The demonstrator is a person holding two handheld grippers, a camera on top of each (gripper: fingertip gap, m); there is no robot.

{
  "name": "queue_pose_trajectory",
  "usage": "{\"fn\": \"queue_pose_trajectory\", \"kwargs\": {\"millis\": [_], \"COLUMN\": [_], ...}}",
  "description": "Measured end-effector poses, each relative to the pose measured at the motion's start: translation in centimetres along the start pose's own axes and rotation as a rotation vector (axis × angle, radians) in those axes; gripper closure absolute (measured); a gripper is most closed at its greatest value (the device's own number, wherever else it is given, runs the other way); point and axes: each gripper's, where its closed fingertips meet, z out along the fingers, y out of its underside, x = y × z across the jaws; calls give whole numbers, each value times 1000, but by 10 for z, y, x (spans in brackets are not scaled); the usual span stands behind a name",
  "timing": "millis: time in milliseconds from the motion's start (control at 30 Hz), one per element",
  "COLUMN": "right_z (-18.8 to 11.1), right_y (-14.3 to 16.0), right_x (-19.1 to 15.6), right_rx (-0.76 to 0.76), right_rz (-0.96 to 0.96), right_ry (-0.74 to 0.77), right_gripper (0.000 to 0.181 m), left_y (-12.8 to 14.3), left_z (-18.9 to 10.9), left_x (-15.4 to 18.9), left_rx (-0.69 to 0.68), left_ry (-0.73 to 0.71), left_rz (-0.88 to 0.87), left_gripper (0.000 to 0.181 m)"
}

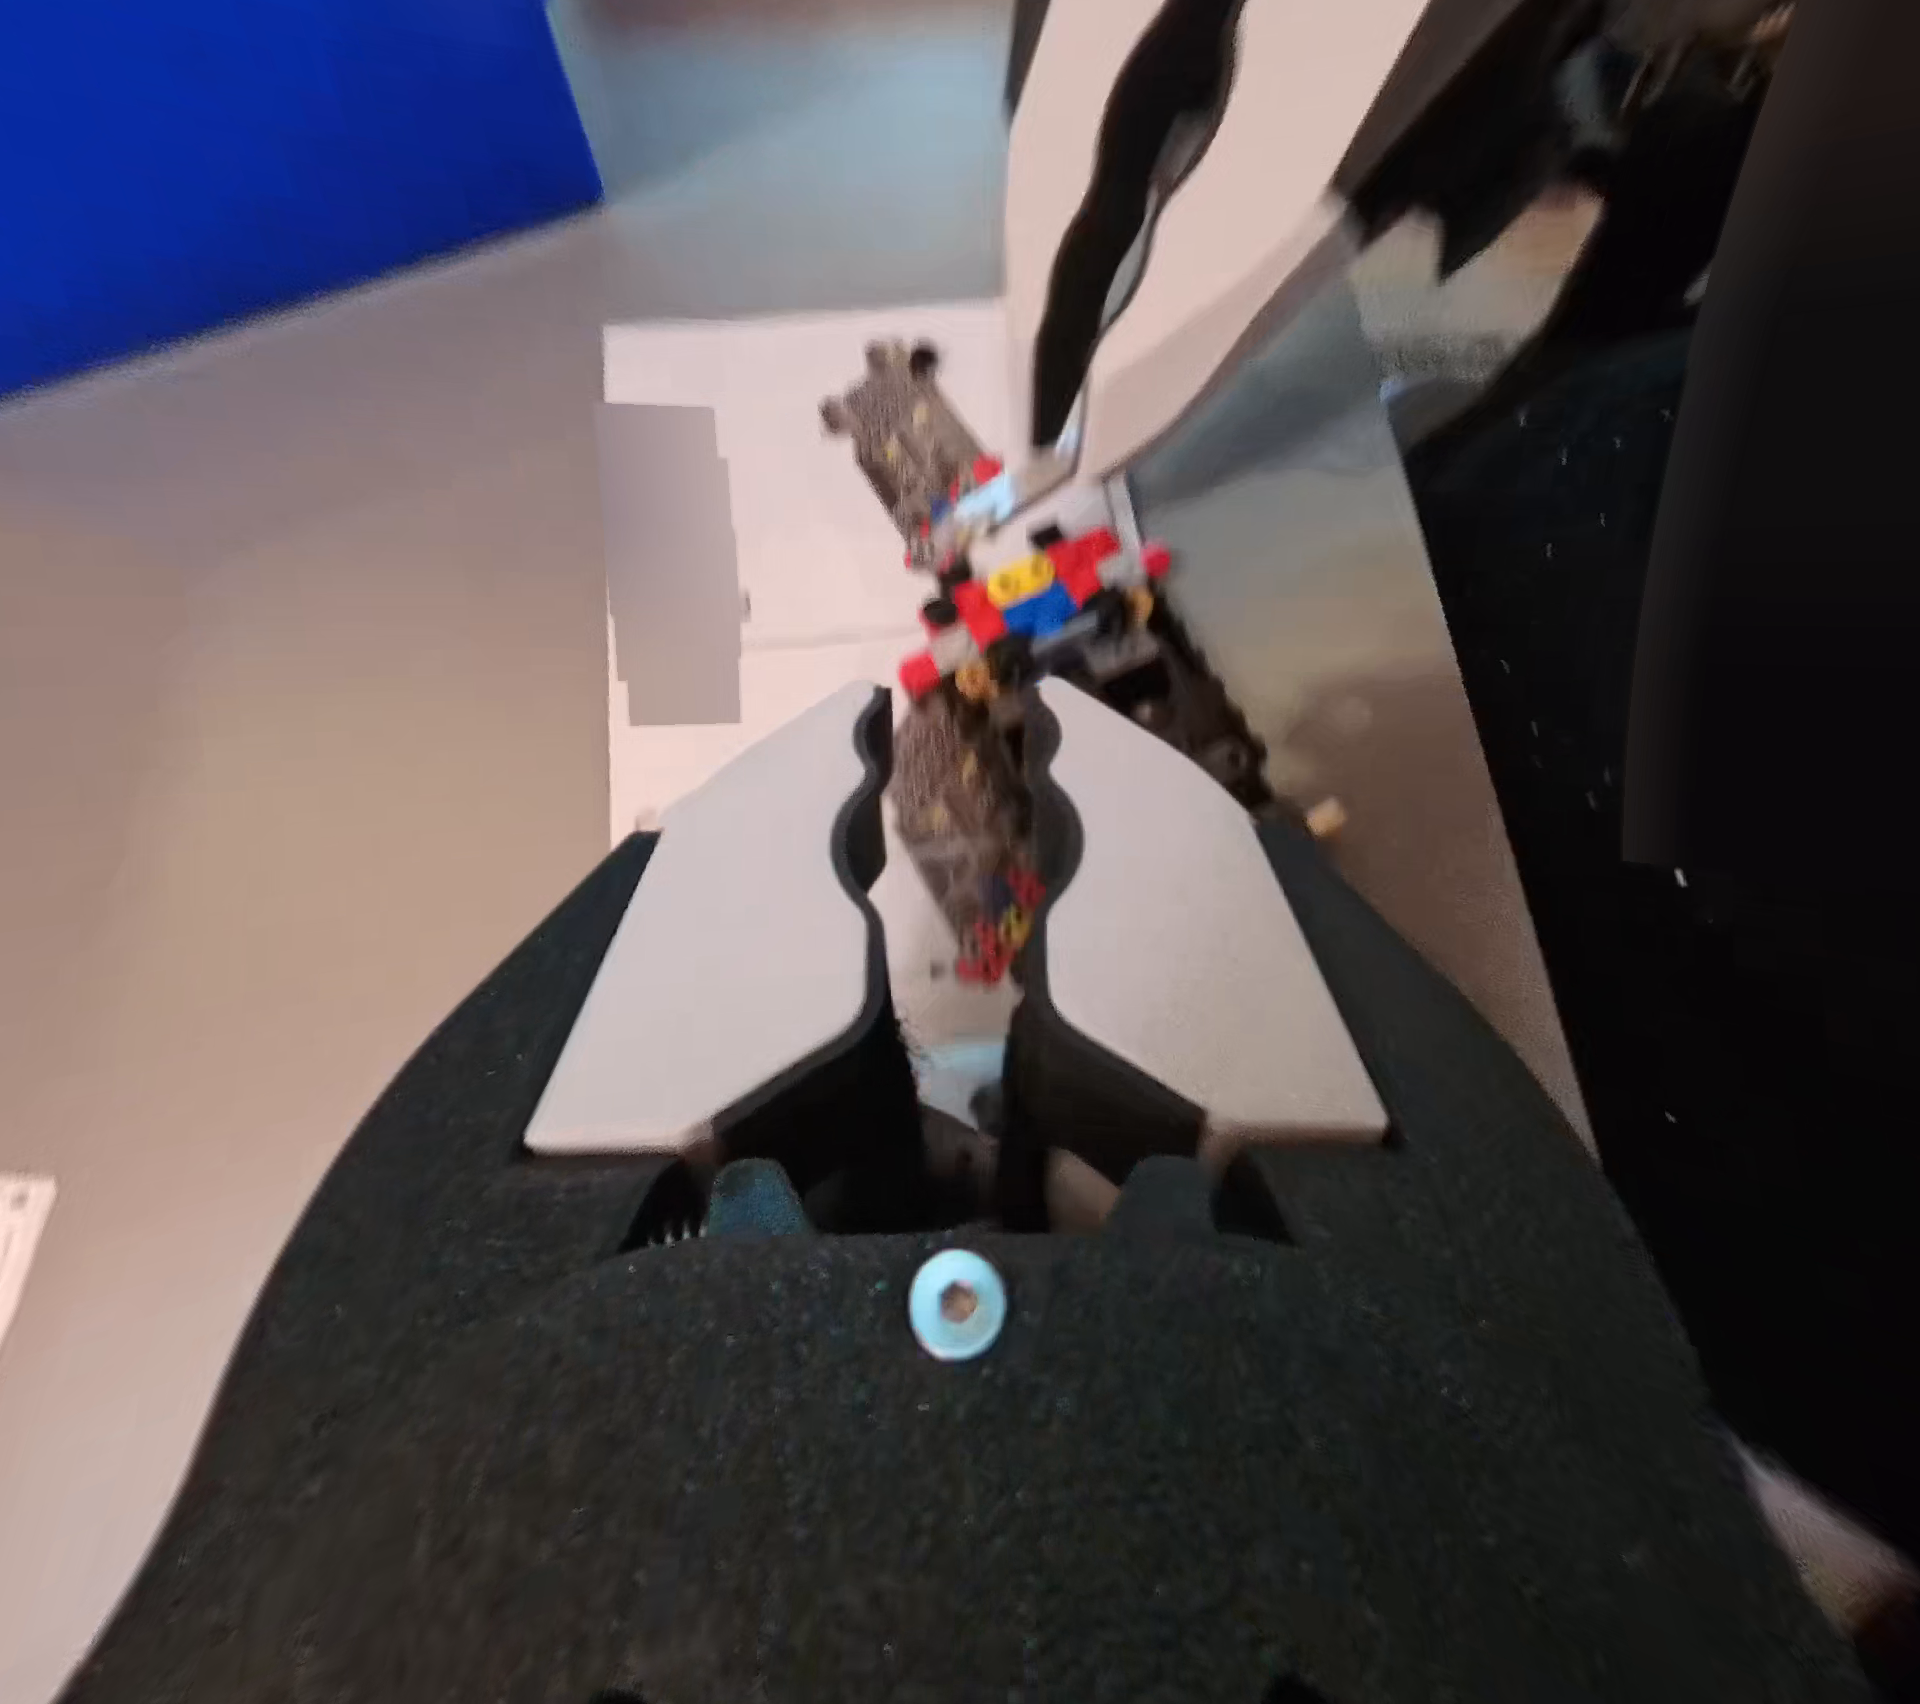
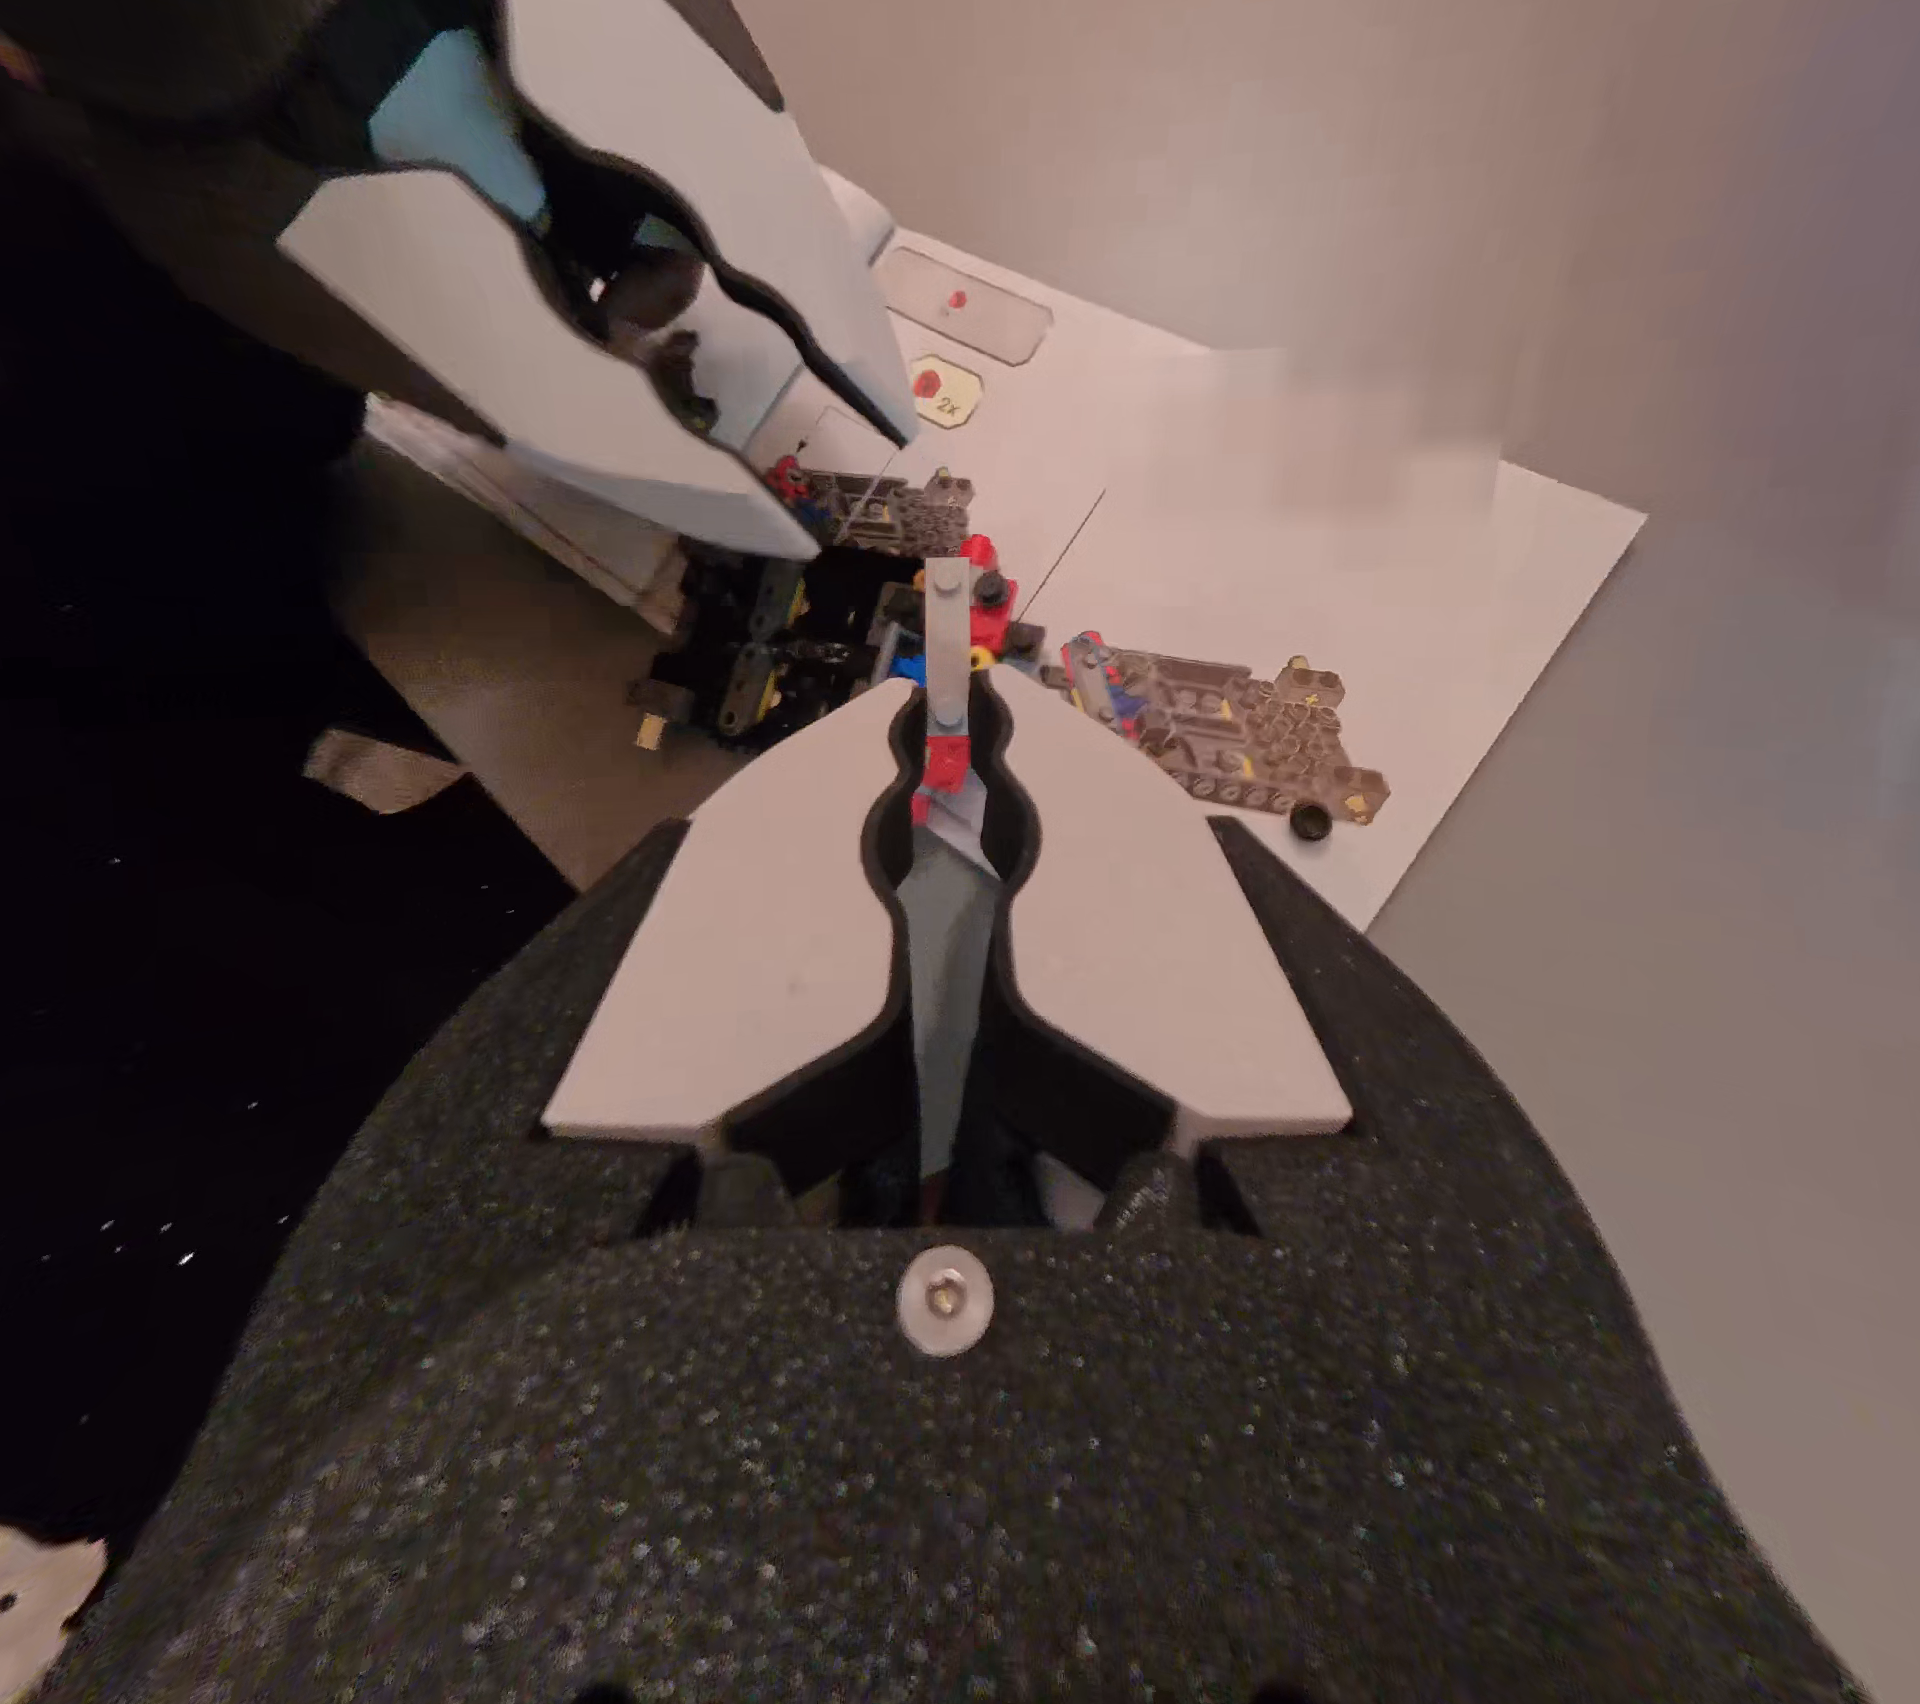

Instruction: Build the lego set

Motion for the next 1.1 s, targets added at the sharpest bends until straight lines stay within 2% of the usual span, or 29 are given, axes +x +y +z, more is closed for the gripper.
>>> {"fn": "queue_pose_trajectory", "kwargs": {"millis": [67,133,233,300,433,500,633,767,933,1000,1100], "right_z": [-6,-11,-11,-4,15,14,11,6,-8,1,21], "right_y": [10,28,51,56,55,51,42,39,4,-15,-32], "right_x": [-3,-5,-26,-42,-50,-43,-22,-12,4,11,11], "right_rx": [-2,-45,-138,-164,-184,-169,-155,-197,-182,-172,-222], "right_rz": [32,26,-15,-55,-135,-151,-167,-236,-472,-579,-606], "right_ry": [-49,-73,-185,-244,-225,-202,-173,-183,-166,-165,-224], "right_gripper": [174,174,173,173,174,174,174,174,174,174,174], "left_y": [23,39,45,44,44,44,38,33,35,29,21], "left_z": [-10,-18,-18,-17,-16,-17,-9,-4,-24,-29,-27], "left_x": [7,14,16,22,29,32,46,47,27,10,-10], "left_rx": [-147,-217,-211,-195,-157,-141,-90,-94,-120,-90,-54], "left_ry": [87,124,110,129,108,78,117,91,13,-37,-71], "left_rz": [-61,-76,-88,-126,-184,-195,-266,-305,-223,-169,-120], "left_gripper": [158,156,158,156,161,164,162,160,158,160,163]}}
